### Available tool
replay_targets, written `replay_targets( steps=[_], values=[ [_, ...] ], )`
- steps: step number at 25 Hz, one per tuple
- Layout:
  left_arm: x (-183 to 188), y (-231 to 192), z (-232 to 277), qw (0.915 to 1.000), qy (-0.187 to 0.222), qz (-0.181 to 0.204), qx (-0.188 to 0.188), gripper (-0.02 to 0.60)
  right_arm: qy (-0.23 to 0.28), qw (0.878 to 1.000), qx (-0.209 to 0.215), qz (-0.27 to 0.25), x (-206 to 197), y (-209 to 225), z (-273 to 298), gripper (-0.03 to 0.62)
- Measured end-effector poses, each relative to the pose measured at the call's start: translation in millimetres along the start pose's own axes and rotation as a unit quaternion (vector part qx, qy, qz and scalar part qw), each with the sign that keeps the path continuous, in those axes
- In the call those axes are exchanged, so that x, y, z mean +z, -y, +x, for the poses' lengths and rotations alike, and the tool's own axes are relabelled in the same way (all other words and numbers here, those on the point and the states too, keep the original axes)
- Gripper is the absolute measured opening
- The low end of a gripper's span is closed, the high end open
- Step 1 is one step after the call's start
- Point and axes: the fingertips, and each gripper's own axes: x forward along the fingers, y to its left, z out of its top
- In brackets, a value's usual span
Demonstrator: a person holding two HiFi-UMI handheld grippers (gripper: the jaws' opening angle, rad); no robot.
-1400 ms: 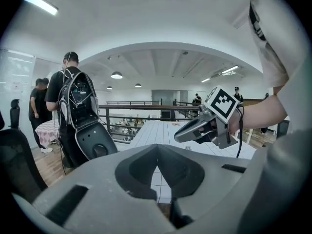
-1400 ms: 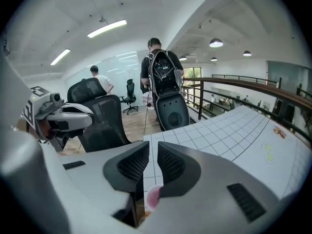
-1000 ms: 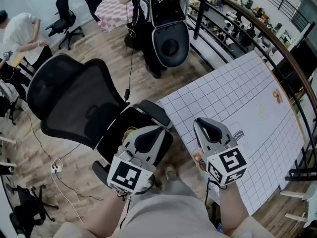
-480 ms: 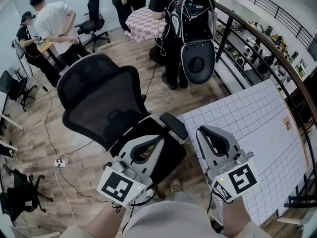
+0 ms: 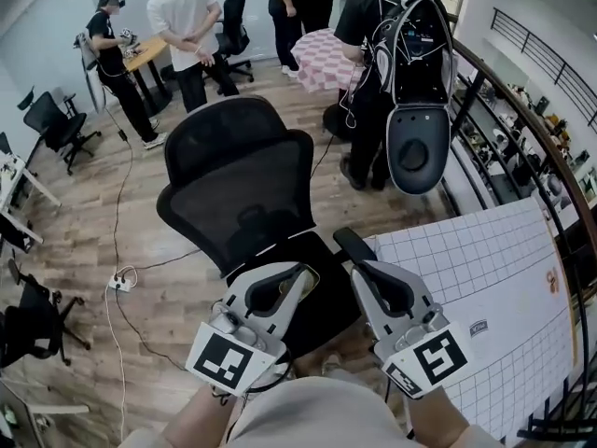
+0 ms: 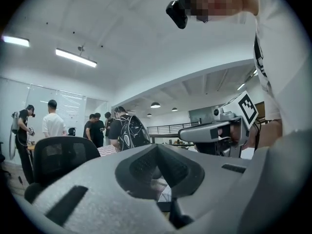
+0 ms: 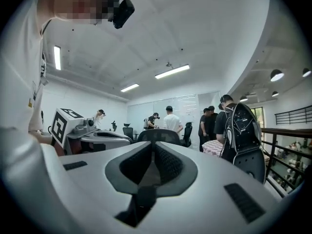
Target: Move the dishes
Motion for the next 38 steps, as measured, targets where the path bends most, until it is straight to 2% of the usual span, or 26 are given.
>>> replay_targets(
  steps=[4,7,11,15,22,27,30,33,35,38],
  values=[
    [2.3,-14.9,-27.2,0.9996,0.011,0.007,0.025,0.014,0.003,1.000,0.018,-0.007,2.9,-22.1,12.3,0.034],
    [1.2,-19.6,-36.3,0.9992,0.009,0.011,0.037,0.014,0.005,1.000,0.021,-0.001,4.5,-26.2,16.0,0.034],
    [8.0,-26.4,-45.9,0.9970,0.031,0.024,0.066,0.014,-0.006,1.000,0.021,-0.003,3.1,-28.9,18.9,0.034],
    [9.1,-22.7,-47.6,0.9979,0.018,0.028,0.056,0.014,-0.013,1.000,0.023,-0.014,7.1,-32.1,20.3,0.034],
    [3.1,-23.3,-59.7,0.9976,0.020,0.006,0.067,0.014,-0.031,0.999,0.028,-0.029,-1.2,-40.2,17.7,0.034],
    [-0.8,-30.6,-60.9,0.9973,0.010,0.000,0.073,0.014,-0.049,0.998,0.032,-0.020,-11.4,-37.5,22.8,0.034],
    [-8.8,-34.5,-57.2,0.9970,-0.001,-0.001,0.078,0.014,-0.075,0.996,0.041,-0.033,-25.9,-34.6,28.6,0.034],
    [-17.6,-38.0,-52.9,0.9963,-0.013,0.016,0.084,0.014,-0.110,0.991,0.043,-0.066,-41.3,-32.7,35.2,0.035],
    [-25.2,-40.8,-46.8,0.9949,-0.026,0.024,0.094,0.014,-0.127,0.989,0.046,-0.061,-50.3,-27.0,39.4,0.035],
    [-34.1,-46.7,-38.4,0.9938,-0.037,0.009,0.104,0.014,-0.150,0.986,0.057,-0.041,-61.4,-20.7,46.0,0.035]
  ],
)
